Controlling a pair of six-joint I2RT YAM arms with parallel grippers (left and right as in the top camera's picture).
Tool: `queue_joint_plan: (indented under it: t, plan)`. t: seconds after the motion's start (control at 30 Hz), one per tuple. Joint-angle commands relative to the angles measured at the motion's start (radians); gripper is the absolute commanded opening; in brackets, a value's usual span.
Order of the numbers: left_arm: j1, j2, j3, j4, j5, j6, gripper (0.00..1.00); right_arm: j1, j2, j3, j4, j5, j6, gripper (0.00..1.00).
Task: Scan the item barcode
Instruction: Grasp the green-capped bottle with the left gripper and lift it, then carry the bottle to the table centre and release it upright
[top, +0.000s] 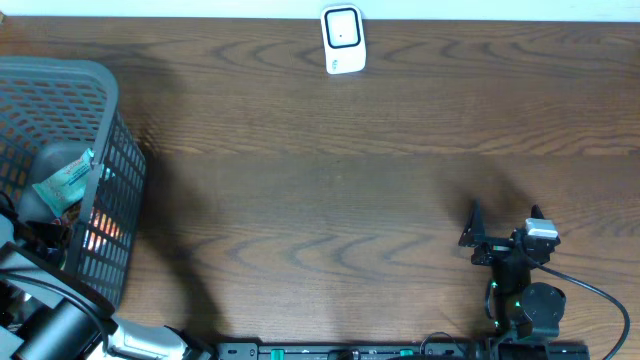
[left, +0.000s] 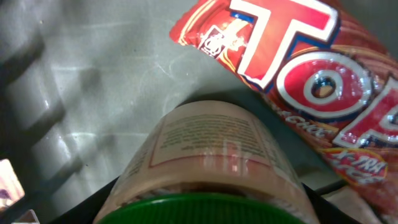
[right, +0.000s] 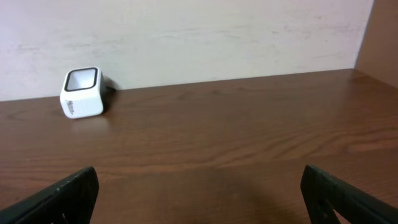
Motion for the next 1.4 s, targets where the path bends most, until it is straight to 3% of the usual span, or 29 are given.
queue_joint_plan:
  t: [0.0, 0.17, 0.27, 0.6, 0.73, 0.77, 0.83, 0.87, 1.2, 1.37]
  plan:
    - [0.005, -0.034, 0.045, -0.032, -0.012, 0.004, 0.62, 0.002, -0.005, -0.001, -0.003, -0.002, 0.009, 0.99]
    - [0.005, -0.104, 0.109, -0.105, 0.01, 0.004, 0.62, 0.002, -0.005, -0.001, -0.003, -0.002, 0.009, 0.99]
    - [0.005, -0.2, 0.195, -0.167, 0.107, 0.004, 0.62, 0.002, -0.005, -0.001, -0.003, -0.002, 0.009, 0.99]
    - [-0.01, -0.498, 0.354, -0.256, 0.609, -0.062, 0.63, 0.002, -0.005, -0.001, -0.003, -0.002, 0.009, 0.99]
    - [-0.079, -0.618, 0.354, -0.243, 0.763, -0.14, 0.63, 0.002, -0.005, -0.001, -0.003, -0.002, 0.009, 0.99]
    - [-0.153, -0.668, 0.354, -0.22, 0.805, -0.175, 0.63, 0.002, -0.005, -0.001, -0.003, -0.002, 0.009, 0.99]
    - [-0.25, -0.704, 0.354, -0.201, 0.799, -0.196, 0.63, 0.002, -0.005, -0.001, -0.003, -0.002, 0.009, 0.99]
    - [-0.383, -0.725, 0.354, -0.185, 0.751, -0.214, 0.63, 0.002, -0.005, -0.001, -0.003, -0.002, 0.009, 0.99]
    - [-1.077, -0.623, 0.3, -0.186, 0.342, -0.323, 0.64, 0.002, -0.005, -0.001, -0.003, -0.002, 0.009, 0.99]
    - [-1.334, -0.467, 0.256, -0.186, 0.113, -0.509, 0.63, 0.002, -0.005, -0.001, -0.003, -0.002, 0.009, 0.99]
